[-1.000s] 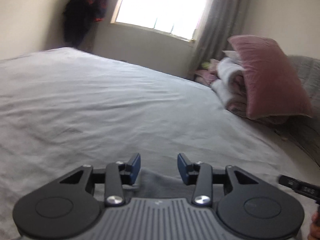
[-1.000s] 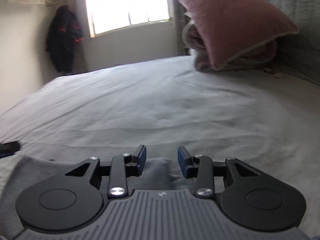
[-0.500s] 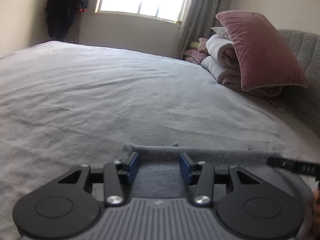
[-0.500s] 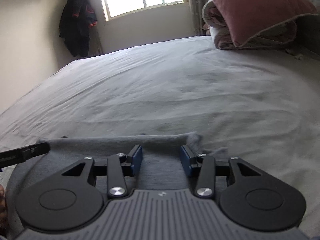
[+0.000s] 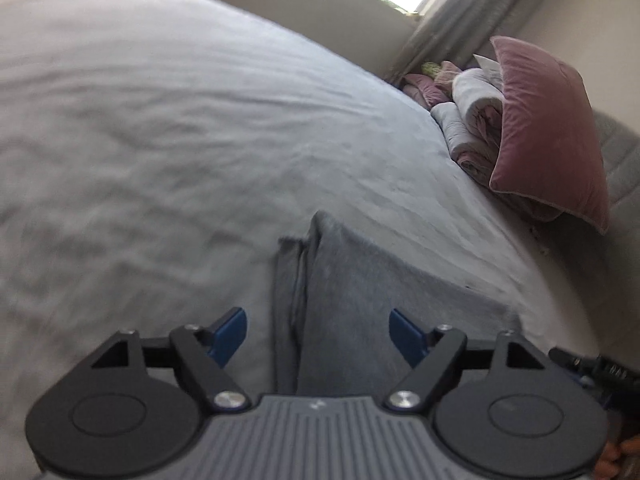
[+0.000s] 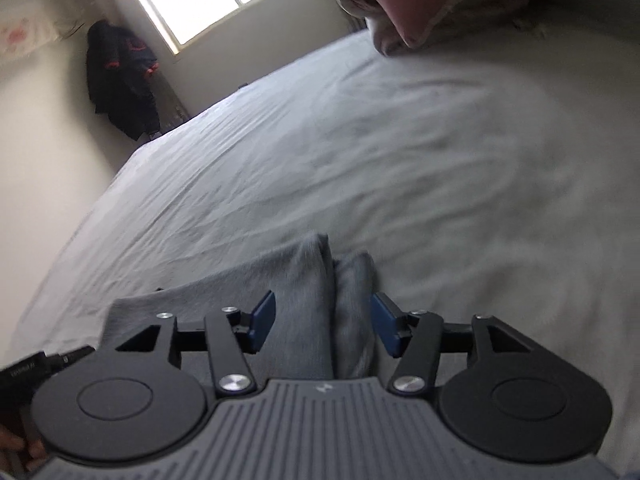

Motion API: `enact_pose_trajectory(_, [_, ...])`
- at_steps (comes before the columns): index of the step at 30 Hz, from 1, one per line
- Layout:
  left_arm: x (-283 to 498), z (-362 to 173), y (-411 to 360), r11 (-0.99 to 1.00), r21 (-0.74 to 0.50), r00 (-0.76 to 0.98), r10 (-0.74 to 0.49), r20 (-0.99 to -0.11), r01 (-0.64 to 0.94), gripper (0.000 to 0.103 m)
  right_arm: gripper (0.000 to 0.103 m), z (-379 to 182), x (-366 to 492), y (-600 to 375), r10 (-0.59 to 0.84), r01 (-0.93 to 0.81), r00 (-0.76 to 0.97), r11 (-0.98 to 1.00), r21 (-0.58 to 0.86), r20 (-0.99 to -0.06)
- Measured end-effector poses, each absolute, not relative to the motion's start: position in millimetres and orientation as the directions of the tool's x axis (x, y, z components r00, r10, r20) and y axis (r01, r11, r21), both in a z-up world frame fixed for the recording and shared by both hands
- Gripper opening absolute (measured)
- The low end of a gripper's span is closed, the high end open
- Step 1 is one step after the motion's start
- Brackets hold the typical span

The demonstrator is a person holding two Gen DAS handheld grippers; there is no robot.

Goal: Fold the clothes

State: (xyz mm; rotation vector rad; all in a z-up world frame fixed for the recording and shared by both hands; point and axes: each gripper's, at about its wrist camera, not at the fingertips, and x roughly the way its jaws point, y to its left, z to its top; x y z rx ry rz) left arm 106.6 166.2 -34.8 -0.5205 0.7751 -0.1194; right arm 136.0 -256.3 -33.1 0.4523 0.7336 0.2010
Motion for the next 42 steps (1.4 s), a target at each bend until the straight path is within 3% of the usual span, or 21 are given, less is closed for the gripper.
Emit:
enact_pose_trajectory(5, [85.2, -41.2, 179.8, 0.806, -0.578, 0.649, -0.374, -0.662, -0.125, 0.083, 0.064, -37.6, 113.8, -266.6, 0.398, 0.025, 0.691, 0.821, 0.570, -0.603])
enact_pose_trajectory(11, [77.0, -61.5, 194.8, 0.702, -0.696, 0.648, -0.462, -0.606, -0.150, 0.082, 0.065, -56.4, 100.7, -267.4, 0.447, 0.057, 0.648, 0.779, 0.625, -0.616])
enact_pose_trajectory(15, [86.0, -74.7, 195.9, 0.627, -0.766, 0.661, -0.516, -0.545, -0.142, 0.081, 0.065, -73.0, 103.3, -276.9, 0.526, 0.069, 0.661, 0.668, 0.741, -0.536])
enact_pose_trajectory(16, [90.1, -78.7, 193.3, 0.612, -0.778, 0.660, -0.527, -0.536, -0.143, 0.074, 0.064, -75.4, 106.2, -275.2, 0.537, 0.064, 0.662, 0.654, 0.754, -0.523])
enact_pose_trajectory(17, [94.3, -82.7, 190.8, 0.597, -0.789, 0.659, -0.538, -0.527, -0.143, 0.058, 0.063, -77.8, 109.2, -273.4, 0.549, 0.060, 0.663, 0.640, 0.766, -0.510])
enact_pose_trajectory(21, [103.8, -93.9, 178.2, 0.566, -0.814, 0.673, -0.553, -0.492, -0.129, 0.039, 0.060, -79.6, 119.8, -256.8, 0.564, 0.021, 0.661, 0.645, 0.764, -0.495])
enact_pose_trajectory(23, [104.5, -95.6, 172.8, 0.566, -0.814, 0.677, -0.548, -0.492, -0.134, 0.025, 0.044, -79.1, 122.8, -248.0, 0.558, 0.019, 0.659, 0.659, 0.752, -0.505])
enact_pose_trajectory(24, [102.9, -94.1, 171.6, 0.567, -0.812, 0.679, -0.542, -0.494, -0.137, 0.024, 0.032, -79.0, 123.9, -244.4, 0.553, 0.024, 0.657, 0.665, 0.747, -0.513])
enact_pose_trajectory(25, [101.4, -92.7, 170.5, 0.569, -0.810, 0.682, -0.537, -0.496, -0.141, 0.023, 0.030, -76.5, 122.0, -243.6, 0.546, 0.028, 0.662, 0.666, 0.745, -0.513])
enact_pose_trajectory(32, [90.5, -64.9, 168.9, 0.577, -0.800, 0.667, -0.531, -0.523, -0.168, 0.021, 0.027, -51.1, 108.1, -246.0, 0.534, 0.051, 0.677, 0.654, 0.755, -0.508])
enact_pose_trajectory(42, [29.7, -46.4, 168.5, 0.573, -0.791, 0.577, -0.580, -0.575, -0.213, 0.021, 0.027, -28.3, 62.9, -260.2, 0.522, 0.109, 0.608, 0.691, 0.714, -0.598])
